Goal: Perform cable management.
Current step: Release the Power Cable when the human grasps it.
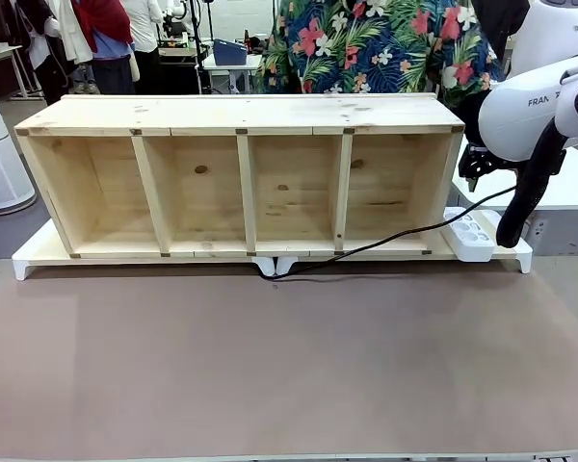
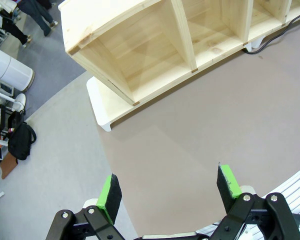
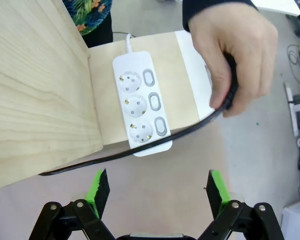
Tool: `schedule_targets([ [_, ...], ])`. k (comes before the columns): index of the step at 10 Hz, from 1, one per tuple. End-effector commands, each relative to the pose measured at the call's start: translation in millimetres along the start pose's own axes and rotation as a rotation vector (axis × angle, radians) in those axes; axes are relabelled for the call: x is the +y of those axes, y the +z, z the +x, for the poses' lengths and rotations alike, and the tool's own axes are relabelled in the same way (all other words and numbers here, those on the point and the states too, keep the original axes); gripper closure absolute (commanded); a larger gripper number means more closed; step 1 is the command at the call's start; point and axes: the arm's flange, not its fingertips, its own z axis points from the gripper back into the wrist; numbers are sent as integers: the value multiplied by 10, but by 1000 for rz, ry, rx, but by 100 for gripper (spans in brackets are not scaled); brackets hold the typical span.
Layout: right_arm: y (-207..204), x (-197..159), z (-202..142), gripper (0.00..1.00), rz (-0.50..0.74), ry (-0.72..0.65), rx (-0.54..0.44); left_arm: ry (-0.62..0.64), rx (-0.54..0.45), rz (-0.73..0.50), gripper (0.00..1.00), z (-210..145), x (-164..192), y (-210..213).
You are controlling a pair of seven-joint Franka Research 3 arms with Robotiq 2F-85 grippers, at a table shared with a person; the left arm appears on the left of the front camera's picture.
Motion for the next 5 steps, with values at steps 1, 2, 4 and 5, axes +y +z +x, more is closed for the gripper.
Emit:
schedule_targets([
  [1, -11, -2, -4, 0, -2, 0, 5, 4, -3, 2, 0, 2, 8, 3],
  [2, -11, -2, -4, 0, -2, 0, 5, 4, -3, 2, 0, 2, 8, 3],
  [4, -11, -2, -4, 0, -2, 0, 5, 4, -3, 2, 0, 2, 8, 3],
  [5, -11, -2, -4, 0, -2, 0, 5, 4, -3, 2, 0, 2, 8, 3],
])
